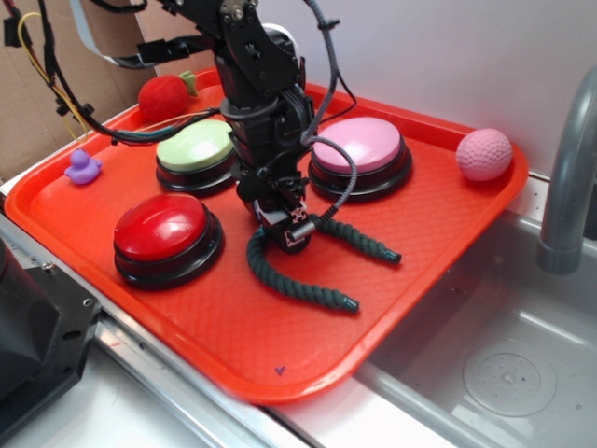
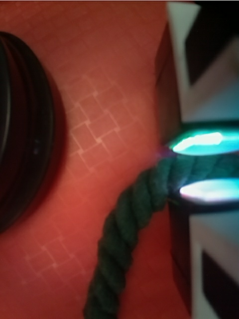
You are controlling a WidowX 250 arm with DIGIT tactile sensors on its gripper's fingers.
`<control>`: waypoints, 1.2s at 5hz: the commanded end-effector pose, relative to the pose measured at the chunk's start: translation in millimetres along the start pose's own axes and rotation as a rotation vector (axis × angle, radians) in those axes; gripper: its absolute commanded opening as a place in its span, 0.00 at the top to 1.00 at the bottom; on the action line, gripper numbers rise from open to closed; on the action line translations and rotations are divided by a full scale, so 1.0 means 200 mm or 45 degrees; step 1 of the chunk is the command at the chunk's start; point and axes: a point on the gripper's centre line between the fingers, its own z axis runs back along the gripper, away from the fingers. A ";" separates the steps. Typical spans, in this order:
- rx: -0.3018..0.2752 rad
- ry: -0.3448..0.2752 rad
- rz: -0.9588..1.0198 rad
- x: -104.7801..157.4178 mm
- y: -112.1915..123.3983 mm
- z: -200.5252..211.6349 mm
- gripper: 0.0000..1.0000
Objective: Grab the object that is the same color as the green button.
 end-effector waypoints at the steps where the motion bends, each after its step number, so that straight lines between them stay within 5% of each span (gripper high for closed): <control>1: 0.042 -0.050 -0.058 0.00 -0.02 0.01 1.00; 3: 0.040 -0.180 0.083 0.12 -0.03 0.48 1.00; 4: 0.081 -0.182 0.162 0.13 -0.03 0.72 1.00; 6: 0.208 -0.192 0.250 -0.02 0.03 1.08 1.00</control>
